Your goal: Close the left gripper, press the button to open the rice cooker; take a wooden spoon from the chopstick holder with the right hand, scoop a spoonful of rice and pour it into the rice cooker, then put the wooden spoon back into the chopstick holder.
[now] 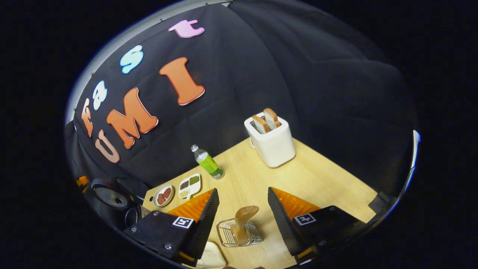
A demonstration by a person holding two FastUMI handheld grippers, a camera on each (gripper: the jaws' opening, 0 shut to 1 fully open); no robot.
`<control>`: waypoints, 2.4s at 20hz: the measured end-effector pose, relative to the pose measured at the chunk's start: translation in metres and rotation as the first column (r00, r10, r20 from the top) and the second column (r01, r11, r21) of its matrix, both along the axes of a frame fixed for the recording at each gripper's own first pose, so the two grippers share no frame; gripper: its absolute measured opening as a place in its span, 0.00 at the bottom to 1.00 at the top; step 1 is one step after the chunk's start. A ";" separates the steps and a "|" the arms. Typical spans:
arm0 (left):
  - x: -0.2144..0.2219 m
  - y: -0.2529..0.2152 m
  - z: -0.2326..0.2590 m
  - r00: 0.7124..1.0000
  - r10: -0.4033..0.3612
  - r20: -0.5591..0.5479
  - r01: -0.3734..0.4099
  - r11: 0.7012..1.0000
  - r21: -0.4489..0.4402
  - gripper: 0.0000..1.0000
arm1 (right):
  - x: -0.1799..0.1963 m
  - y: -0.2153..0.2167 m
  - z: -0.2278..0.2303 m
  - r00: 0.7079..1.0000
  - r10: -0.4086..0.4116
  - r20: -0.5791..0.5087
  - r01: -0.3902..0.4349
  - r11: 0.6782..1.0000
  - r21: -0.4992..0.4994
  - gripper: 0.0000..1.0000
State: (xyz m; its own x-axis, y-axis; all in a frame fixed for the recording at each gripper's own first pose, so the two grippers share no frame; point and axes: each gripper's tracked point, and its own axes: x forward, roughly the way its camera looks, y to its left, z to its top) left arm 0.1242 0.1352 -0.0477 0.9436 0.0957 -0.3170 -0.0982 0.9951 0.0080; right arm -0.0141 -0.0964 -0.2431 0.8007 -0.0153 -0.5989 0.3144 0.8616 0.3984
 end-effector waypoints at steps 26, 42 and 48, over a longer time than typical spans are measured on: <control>-0.031 0.008 -0.177 0.663 -0.015 -0.749 -0.129 0.983 -0.133 0.93 | -0.003 0.005 0.075 0.983 0.111 0.145 -0.067 0.957 -0.281 0.85; -0.062 -0.005 -0.251 0.587 0.004 -0.810 -0.135 0.987 -0.093 0.95 | 0.002 0.043 0.080 0.961 0.220 0.170 -0.166 0.945 -0.283 0.85; -0.068 -0.002 -0.240 0.844 0.138 -0.518 -0.190 0.981 -0.049 0.94 | 0.018 0.076 0.099 0.927 0.300 0.228 -0.235 0.933 -0.271 0.85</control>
